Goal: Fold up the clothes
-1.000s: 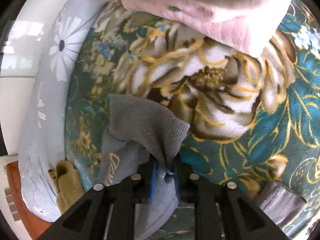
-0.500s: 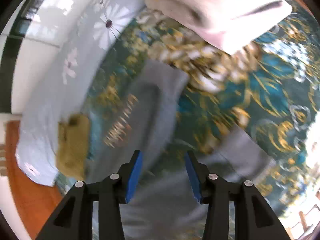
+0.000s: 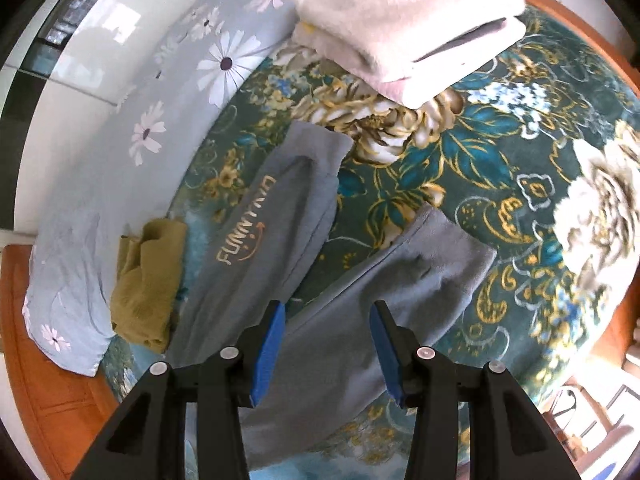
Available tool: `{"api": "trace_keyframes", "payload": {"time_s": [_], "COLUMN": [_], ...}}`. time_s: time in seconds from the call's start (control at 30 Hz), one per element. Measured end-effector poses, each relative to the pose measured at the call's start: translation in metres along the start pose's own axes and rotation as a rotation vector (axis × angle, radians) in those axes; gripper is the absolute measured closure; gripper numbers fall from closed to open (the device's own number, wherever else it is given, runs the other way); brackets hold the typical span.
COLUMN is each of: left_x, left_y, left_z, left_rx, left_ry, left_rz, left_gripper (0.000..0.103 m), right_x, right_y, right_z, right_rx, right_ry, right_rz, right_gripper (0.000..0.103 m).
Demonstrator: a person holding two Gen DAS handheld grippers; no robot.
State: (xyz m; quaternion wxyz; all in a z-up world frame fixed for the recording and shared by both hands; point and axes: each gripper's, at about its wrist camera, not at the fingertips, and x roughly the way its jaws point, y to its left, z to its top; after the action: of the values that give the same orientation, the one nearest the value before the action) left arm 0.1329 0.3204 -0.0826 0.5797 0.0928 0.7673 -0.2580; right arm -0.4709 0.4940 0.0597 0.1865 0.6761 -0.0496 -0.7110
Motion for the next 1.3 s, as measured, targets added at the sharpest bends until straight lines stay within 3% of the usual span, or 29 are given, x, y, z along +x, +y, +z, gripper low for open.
{"api": "trace_keyframes", "payload": {"time_s": [0.1,0.27,0.3,0.43,0.57,0.83,0.93,1.3], "left_x": [0.023,0.052,0.056,0.070,0.076,0.064,0.064,0.054], "left_y": [-0.004,-0.013,-0.013,-0.013,-0.019,-0.021,-0.023,-0.058], "left_z": [0.014,0.029,0.031,0.037,0.038,0.034,0.032,0.015], "left_rx": [0.028,0.098,0.098,0.079,0.080,-0.031,-0.041,-0.009], "left_ry": [0.038,0.075,0.082,0.112,0.120,0.069,0.069,0.030], "left_rz": [0.001,0.053,0.051,0.042,0.059,0.066,0.086,0.220], "left_gripper": [0.053,0.074,0.074,0.077,0.090,0.094,0.094,0.094], "right_x": [-0.012,-0.026,-0.029,-0.039,-0.036,-0.018,-0.007,0.055], "right_y": [0.011,0.025,0.025,0.028,0.021,0.008,-0.009,-0.115], "right_z": [-0.018,-0.040,-0.043,-0.053,-0.058,-0.054,-0.046,-0.012], "right_rx": [0.022,-0.014,-0.019,-0.038,-0.008,0.006,0.035,0.327], "right_ry": [-0.015,-0.032,-0.037,-0.054,-0.043,0.005,0.017,0.068], "right_rz": [-0.013,-0.061,-0.069,-0.101,-0.118,-0.108,-0.124,-0.130], "right_gripper": [0.055,0.055,0.055,0.055,0.055,0.055,0.055,0.055]}}
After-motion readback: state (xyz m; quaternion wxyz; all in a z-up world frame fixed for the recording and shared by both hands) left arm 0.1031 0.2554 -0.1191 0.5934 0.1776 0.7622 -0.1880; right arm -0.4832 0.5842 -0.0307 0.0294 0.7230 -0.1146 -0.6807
